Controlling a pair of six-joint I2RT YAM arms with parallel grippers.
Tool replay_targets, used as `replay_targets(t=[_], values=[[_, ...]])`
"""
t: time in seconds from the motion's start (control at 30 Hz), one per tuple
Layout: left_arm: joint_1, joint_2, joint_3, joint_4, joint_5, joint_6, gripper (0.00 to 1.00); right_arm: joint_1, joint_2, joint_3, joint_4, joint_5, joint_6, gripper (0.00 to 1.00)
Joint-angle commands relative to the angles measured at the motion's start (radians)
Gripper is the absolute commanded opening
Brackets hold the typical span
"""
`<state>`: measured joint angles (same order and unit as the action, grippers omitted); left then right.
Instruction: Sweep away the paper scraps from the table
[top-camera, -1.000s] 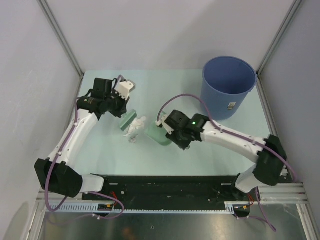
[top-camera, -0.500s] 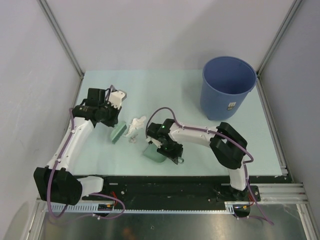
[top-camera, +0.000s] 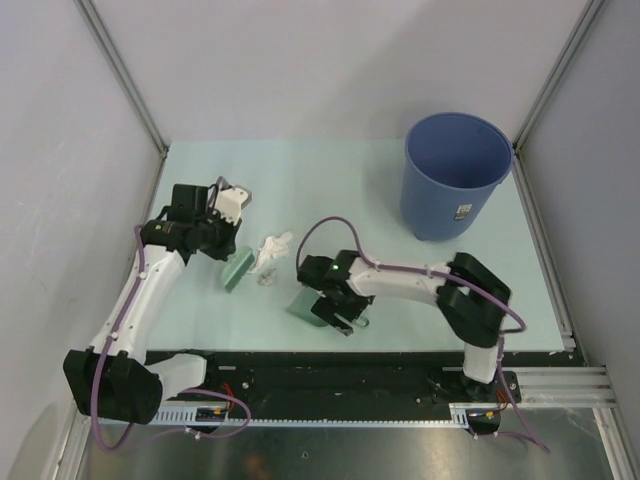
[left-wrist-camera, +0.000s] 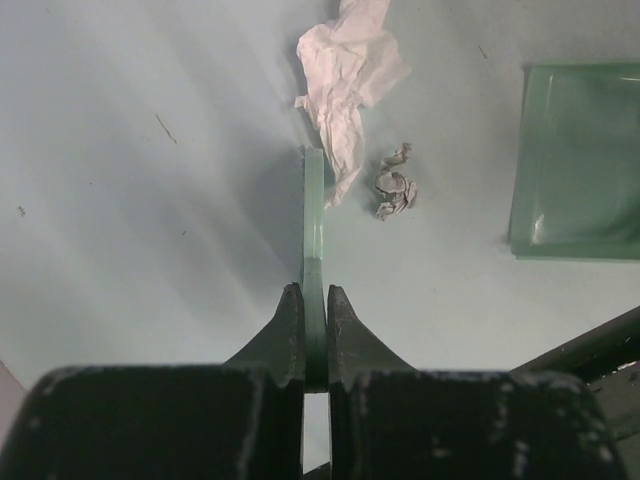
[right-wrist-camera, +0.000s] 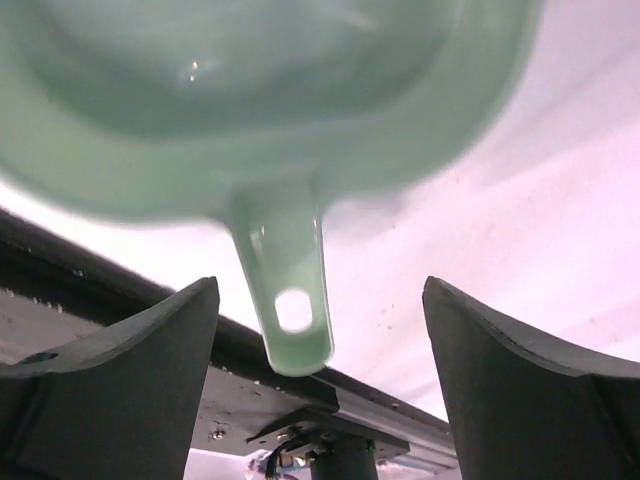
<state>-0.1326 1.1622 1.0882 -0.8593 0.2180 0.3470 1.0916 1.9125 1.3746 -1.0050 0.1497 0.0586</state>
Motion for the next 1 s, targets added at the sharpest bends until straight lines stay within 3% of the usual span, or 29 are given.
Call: replay_targets(t=[0.0, 0.13, 0.27, 0.47, 0.63, 0.7, 0.9, 0.97], values=[[0.004, -0.052, -0.024, -0.004, 0.049, -0.022, 0.0, 0.027, -0.229, -0.162, 0.19, 0.093, 0.112, 0.9], [0.007, -0.056, -0.036, -0.004, 0.113, -0.008, 0.0, 0.028, -0.459, -0.37, 0.409, 0.025, 0.11, 0.9], [0.01, -0.053, -0.031, -0.004, 0.112, -0.003, 0.0, 0.033, -0.533, -0.489, 0.514, 0.005, 0.121, 0.85], [0.011, -0.035, -0.017, -0.004, 0.118, -0.008, 0.0, 0.034, -0.503, -0.582, 0.584, -0.021, 0.11, 0.74], [0.013, -0.027, -0.013, -0.006, 0.09, -0.017, 0.0, 0.031, -0.452, -0.577, 0.649, 0.002, 0.078, 0.55], [0.013, -0.03, -0.017, -0.006, 0.086, -0.016, 0.0, 0.033, -0.429, -0.566, 0.658, -0.015, 0.067, 0.54], [0.014, -0.01, -0.028, -0.004, 0.081, -0.016, 0.0, 0.033, -0.356, -0.514, 0.628, -0.035, 0.024, 0.29], [0.016, 0.004, -0.017, -0.004, 0.084, -0.019, 0.0, 0.036, -0.357, -0.485, 0.602, -0.038, 0.011, 0.06]])
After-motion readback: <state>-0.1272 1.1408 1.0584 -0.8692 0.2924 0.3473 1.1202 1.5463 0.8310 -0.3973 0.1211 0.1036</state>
